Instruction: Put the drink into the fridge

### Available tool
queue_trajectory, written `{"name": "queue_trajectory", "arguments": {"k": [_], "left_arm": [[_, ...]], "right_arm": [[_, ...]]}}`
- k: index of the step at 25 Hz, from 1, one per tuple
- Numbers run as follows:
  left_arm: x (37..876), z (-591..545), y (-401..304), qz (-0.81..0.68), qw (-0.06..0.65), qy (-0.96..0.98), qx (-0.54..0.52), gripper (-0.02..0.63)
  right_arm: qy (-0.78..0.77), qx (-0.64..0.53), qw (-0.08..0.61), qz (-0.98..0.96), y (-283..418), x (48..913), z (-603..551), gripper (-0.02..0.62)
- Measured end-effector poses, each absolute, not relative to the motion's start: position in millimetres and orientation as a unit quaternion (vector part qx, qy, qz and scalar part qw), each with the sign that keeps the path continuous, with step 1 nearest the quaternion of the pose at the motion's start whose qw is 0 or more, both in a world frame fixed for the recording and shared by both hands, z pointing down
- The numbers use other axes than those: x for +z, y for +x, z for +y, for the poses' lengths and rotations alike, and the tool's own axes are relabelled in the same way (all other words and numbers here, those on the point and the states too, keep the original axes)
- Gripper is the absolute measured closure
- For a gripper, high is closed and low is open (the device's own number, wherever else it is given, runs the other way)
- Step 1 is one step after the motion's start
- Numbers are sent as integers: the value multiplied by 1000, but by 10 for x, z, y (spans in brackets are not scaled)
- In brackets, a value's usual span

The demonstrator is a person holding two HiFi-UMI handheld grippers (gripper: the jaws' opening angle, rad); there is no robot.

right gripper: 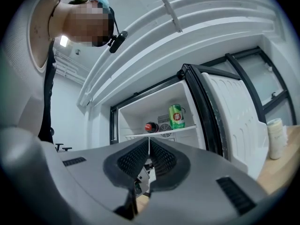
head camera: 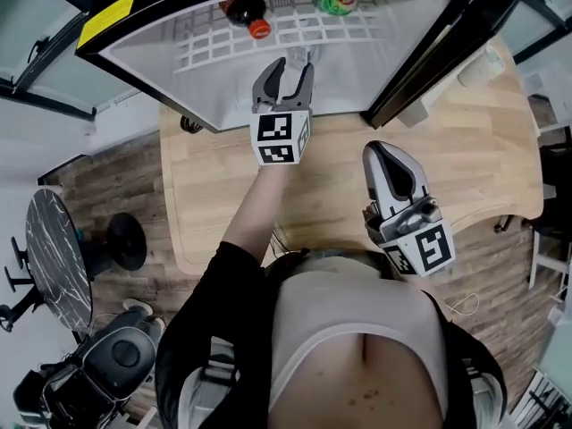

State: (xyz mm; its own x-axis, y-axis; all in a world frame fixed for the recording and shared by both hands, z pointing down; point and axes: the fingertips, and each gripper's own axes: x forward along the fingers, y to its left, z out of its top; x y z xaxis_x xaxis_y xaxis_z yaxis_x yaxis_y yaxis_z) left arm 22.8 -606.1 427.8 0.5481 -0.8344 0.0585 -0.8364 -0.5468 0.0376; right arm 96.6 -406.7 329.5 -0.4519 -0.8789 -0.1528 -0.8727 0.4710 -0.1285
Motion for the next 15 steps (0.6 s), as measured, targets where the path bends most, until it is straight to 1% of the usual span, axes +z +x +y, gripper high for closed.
{"name": "queue_trajectory", "arguments": {"k": [2,3,4,8,15], "left_arm": [[4108,-5810,162,-468,19,883,8,503],[4029,-5686,116,-467,13,884,5,543],[3953,-5567,62,-467,10,884,0,565],[3706,-5156,-173,-464,17,885,-27,578],[3446,-4527,-454,-453,17,890,-46,586]], "right_arm": [[-511,-13,103,853,915,3282,-4021,565],[-509,-12,105,854,886,3275,-3995,565],[-507,-10,107,855,852,3266,-3970,565],[-495,-3,114,861,691,3222,-3855,565],[-474,0,113,873,340,3215,-3618,565]]}}
